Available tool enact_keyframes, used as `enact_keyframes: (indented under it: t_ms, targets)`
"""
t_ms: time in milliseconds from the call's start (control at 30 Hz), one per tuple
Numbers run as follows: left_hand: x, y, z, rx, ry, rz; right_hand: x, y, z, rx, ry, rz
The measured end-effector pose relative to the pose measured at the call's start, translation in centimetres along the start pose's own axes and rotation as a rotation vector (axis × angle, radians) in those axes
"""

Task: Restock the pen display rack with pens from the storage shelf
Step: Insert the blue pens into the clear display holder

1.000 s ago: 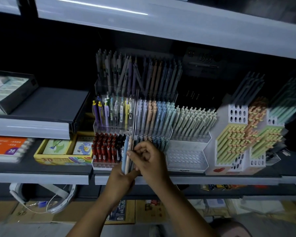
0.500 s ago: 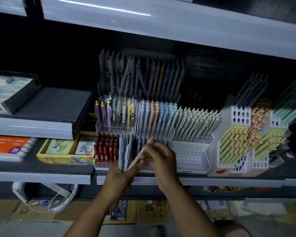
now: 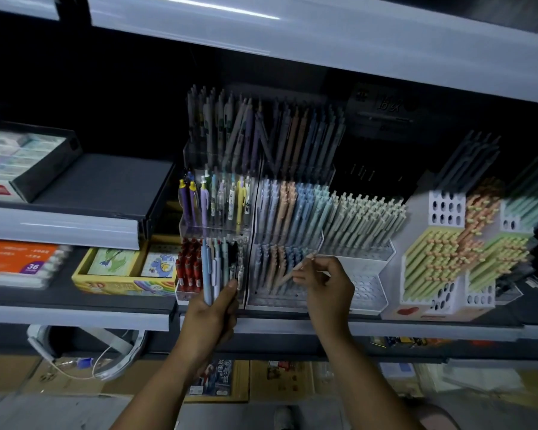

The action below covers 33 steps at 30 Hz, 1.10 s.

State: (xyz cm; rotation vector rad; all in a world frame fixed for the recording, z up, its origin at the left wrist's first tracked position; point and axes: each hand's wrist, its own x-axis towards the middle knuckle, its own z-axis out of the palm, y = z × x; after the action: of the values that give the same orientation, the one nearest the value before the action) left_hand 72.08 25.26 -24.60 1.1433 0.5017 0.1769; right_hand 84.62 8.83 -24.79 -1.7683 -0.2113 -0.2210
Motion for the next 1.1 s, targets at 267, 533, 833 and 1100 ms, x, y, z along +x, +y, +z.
enact_keyframes:
  t_ms: [267, 533, 833, 1100]
  targets:
    - [-0.1, 0.0, 0.1, 0.022, 0.011, 0.01, -1.1, 2.0, 1.3, -0.228, -0.151, -0.1]
    - [-0.2, -0.2, 0.2, 0.045, 0.003, 0.009, -1.7, 1.9, 3.0, -0.462, -0.259, -0.167]
    - [-1.0, 0.0, 0.8, 0.052, -0.07, 0.027, -1.8, 2.1, 2.8, -0.462, -0.343, -0.036]
    - [-1.5, -0.3, 1.3, 0.031, -0.1, 0.004, -2.8, -1.2, 2.8, -0.091, -0.401, 0.047]
